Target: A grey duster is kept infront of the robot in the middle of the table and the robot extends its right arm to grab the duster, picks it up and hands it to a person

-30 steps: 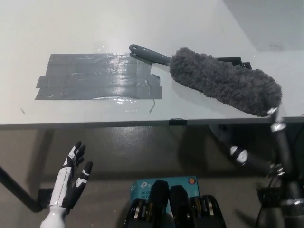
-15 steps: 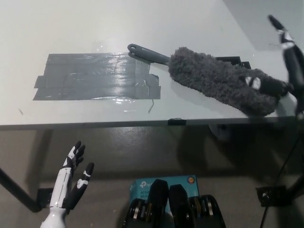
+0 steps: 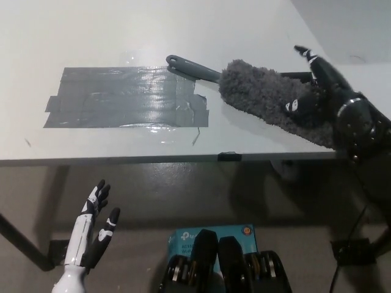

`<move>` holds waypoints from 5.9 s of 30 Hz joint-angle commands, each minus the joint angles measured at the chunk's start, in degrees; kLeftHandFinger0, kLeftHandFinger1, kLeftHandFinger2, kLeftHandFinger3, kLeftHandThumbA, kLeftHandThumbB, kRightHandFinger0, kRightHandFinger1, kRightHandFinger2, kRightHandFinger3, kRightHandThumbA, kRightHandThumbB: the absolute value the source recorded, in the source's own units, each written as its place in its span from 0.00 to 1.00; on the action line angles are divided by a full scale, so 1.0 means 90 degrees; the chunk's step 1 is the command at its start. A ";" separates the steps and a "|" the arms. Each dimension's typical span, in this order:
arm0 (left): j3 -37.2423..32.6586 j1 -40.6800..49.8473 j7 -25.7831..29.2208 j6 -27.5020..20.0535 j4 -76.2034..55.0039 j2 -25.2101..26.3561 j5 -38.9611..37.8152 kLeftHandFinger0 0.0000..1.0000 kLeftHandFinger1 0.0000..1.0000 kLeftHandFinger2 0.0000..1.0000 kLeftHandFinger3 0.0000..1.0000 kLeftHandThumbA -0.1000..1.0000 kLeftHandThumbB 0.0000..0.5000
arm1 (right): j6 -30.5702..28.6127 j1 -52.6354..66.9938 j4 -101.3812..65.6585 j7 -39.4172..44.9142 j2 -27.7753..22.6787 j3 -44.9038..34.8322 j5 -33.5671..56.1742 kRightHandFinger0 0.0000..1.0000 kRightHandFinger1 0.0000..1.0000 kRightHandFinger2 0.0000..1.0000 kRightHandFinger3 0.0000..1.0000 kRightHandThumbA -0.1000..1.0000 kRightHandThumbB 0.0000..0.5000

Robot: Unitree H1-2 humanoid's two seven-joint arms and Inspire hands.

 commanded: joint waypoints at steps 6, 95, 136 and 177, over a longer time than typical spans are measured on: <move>0.0031 -0.0044 0.0133 -0.0256 -0.0166 0.0032 0.0093 1.00 1.00 1.00 1.00 0.85 0.40 | 0.0189 -0.0866 0.0770 0.0397 0.0202 0.0307 -0.0071 1.00 1.00 1.00 1.00 1.00 1.00; 0.0012 -0.0275 0.0093 -0.0270 -0.0081 0.0128 -0.0036 0.95 1.00 1.00 1.00 0.89 0.40 | 0.1392 -0.0362 0.0411 0.2562 0.0568 -0.2905 0.5316 0.00 0.17 0.67 1.00 0.00 0.34; 0.0042 -0.0253 0.0036 -0.0266 -0.0101 0.0136 -0.0031 0.96 1.00 1.00 1.00 0.85 0.37 | 0.1392 0.3326 -0.5515 -0.0972 0.1820 -0.1049 1.0200 0.00 0.43 0.77 1.00 0.00 0.20; 0.0005 -0.0365 -0.0001 -0.0197 -0.0146 0.0181 0.0026 1.00 1.00 1.00 1.00 0.84 0.37 | 0.1011 0.3252 -0.5857 -0.0199 0.1077 -0.0730 0.9018 1.00 1.00 1.00 1.00 1.00 0.90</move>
